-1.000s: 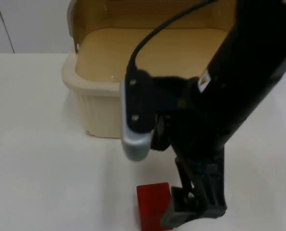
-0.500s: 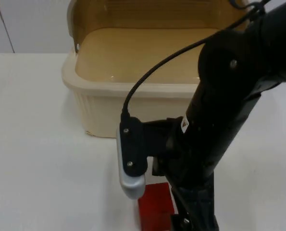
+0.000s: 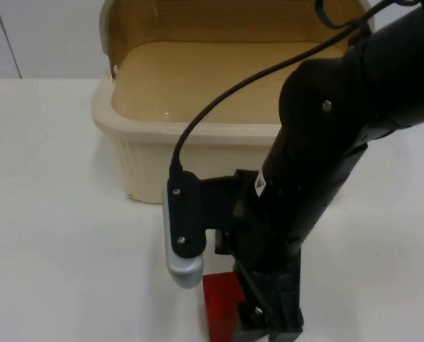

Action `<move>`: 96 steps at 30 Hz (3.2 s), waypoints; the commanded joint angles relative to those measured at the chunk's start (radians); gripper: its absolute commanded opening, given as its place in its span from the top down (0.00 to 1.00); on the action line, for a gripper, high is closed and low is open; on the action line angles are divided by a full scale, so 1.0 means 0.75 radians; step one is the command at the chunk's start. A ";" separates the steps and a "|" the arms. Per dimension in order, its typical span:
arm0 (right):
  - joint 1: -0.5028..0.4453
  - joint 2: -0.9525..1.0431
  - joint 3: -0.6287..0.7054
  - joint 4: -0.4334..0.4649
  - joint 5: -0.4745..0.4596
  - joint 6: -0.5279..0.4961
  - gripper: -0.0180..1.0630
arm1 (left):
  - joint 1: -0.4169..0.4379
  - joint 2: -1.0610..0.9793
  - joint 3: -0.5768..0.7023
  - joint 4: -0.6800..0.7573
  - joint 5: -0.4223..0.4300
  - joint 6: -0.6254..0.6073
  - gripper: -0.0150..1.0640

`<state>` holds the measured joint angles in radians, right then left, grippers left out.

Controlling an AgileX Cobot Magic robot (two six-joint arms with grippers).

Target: Open the box lid with the left hand, place the block into the box with the right hand, then close the box lid with the left hand.

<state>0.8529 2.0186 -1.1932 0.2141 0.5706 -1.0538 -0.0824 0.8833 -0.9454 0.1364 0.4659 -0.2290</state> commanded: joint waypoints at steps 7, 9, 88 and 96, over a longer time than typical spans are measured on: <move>0.004 0.019 -0.015 -0.004 0.037 0.014 0.75 | 0.004 -0.010 -0.009 0.016 0.001 0.001 0.01; 0.004 0.022 -0.015 -0.004 0.040 0.025 0.75 | 0.004 -0.010 -0.009 0.019 0.001 0.001 0.01; 0.007 -0.556 -0.018 -0.194 -0.234 0.741 0.98 | 0.004 -0.010 -0.009 0.053 0.001 0.019 0.01; -0.015 -0.625 -0.018 -0.378 -0.351 1.314 0.98 | 0.004 -0.010 -0.009 0.053 0.001 0.019 0.01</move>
<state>0.8520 1.5575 -1.2051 -0.0146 0.3394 -0.2007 -0.0824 0.8833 -0.9454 0.1714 0.4659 -0.2165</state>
